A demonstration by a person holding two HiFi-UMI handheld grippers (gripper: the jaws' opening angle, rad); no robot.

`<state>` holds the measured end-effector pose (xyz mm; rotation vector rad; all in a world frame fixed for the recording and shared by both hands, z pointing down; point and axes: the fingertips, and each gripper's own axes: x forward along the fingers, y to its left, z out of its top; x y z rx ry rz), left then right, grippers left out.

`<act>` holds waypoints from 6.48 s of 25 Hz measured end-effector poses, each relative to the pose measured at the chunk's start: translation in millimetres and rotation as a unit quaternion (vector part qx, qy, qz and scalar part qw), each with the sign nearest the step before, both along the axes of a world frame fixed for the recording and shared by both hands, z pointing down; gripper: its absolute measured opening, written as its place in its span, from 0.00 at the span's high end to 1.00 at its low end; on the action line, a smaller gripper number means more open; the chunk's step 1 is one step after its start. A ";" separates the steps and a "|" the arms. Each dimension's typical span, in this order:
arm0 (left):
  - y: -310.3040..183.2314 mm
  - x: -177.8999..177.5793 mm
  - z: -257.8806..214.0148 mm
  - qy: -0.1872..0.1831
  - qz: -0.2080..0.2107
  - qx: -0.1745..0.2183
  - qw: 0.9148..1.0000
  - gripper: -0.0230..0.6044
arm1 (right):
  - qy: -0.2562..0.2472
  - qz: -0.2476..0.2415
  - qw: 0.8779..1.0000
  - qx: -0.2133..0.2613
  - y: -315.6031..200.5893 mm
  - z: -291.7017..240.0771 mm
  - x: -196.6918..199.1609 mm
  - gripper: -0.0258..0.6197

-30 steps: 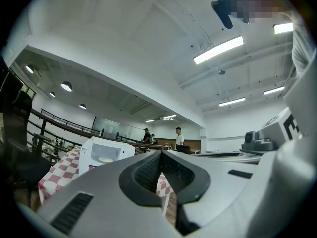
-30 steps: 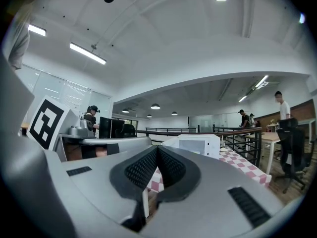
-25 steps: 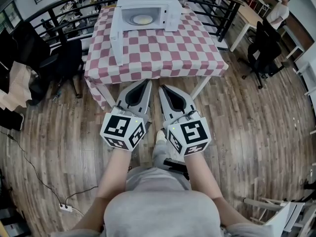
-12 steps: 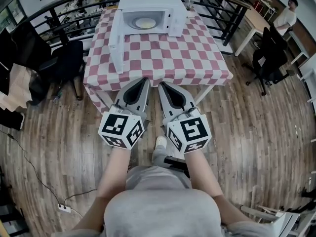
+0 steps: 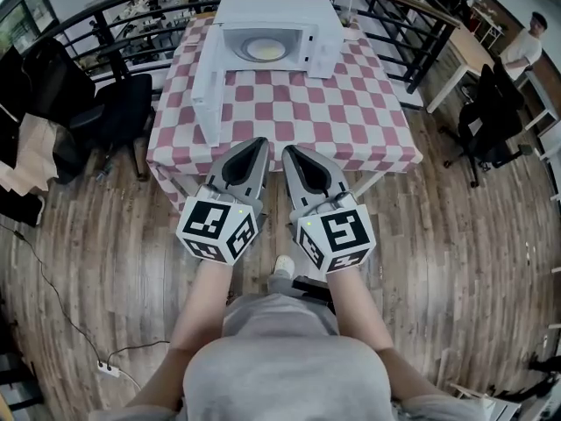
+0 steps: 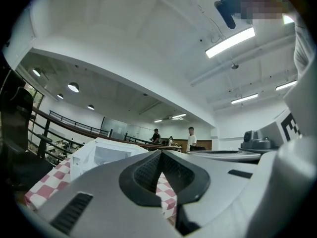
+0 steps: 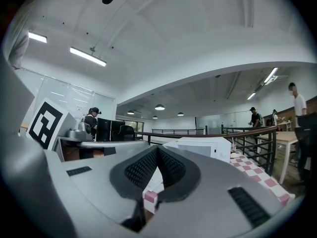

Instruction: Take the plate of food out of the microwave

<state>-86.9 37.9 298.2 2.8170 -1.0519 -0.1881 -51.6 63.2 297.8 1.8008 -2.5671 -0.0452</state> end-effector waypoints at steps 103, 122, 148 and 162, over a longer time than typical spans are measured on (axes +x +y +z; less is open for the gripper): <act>-409.6 102.9 98.6 -0.084 -0.096 -0.058 0.990 0.96 | -0.106 -0.035 0.981 -0.157 -430.7 114.7 131.9 0.53; -441.2 89.6 121.1 -0.072 -0.125 -0.093 0.985 0.96 | -0.242 -0.019 0.928 -0.283 -479.4 185.2 128.2 0.51; -468.8 85.9 142.7 -0.088 -0.107 -0.114 0.984 0.96 | -0.553 0.118 0.747 -0.351 -534.1 286.6 139.5 0.55; -479.7 82.8 154.6 -0.086 -0.110 -0.136 0.981 0.96 | -0.645 0.165 0.656 -0.355 -552.4 315.1 145.5 0.54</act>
